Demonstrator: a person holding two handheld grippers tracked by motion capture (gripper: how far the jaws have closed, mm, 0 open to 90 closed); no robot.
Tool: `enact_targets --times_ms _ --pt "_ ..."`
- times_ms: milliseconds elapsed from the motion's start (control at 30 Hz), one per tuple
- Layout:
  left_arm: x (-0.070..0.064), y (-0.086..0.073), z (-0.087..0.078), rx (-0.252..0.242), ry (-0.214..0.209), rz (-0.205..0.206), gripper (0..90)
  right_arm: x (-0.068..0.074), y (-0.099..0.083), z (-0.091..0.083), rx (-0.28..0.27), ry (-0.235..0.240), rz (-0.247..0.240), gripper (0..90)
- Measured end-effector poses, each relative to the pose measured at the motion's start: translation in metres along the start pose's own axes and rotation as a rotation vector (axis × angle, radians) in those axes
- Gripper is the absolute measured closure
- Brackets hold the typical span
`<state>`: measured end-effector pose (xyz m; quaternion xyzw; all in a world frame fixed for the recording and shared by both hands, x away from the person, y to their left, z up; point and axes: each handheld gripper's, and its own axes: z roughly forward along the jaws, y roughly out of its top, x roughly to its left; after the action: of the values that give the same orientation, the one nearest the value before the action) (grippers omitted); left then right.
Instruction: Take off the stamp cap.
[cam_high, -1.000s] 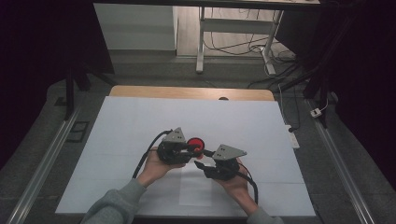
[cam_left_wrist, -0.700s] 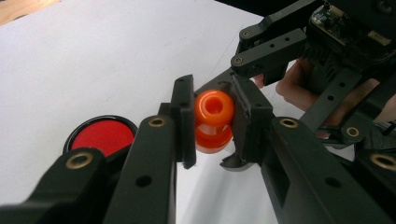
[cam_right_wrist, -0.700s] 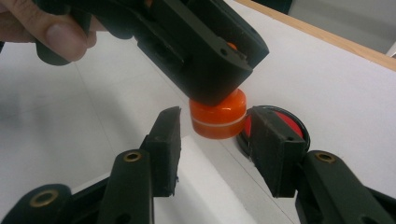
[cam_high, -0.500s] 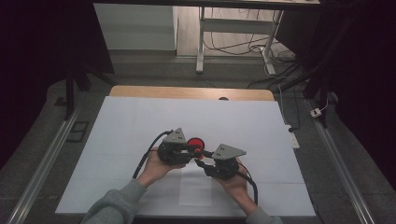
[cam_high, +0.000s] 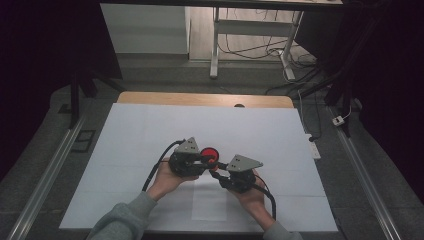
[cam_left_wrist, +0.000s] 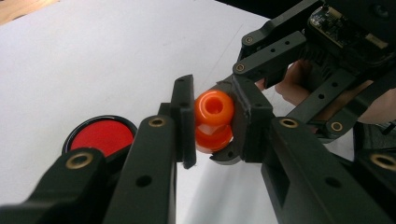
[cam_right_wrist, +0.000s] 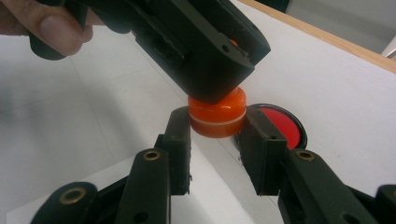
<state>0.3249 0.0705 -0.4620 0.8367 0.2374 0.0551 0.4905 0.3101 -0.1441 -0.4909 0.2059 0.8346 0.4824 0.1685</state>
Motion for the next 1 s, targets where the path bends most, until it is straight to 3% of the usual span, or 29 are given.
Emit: enact_targets --times_ms 1000 --pt "0.0031 0.0001 -0.0055 -0.018 0.01 -0.011 71.9 -0.0034 -0.0049 -0.001 0.022 -0.039 0.006 64.3"
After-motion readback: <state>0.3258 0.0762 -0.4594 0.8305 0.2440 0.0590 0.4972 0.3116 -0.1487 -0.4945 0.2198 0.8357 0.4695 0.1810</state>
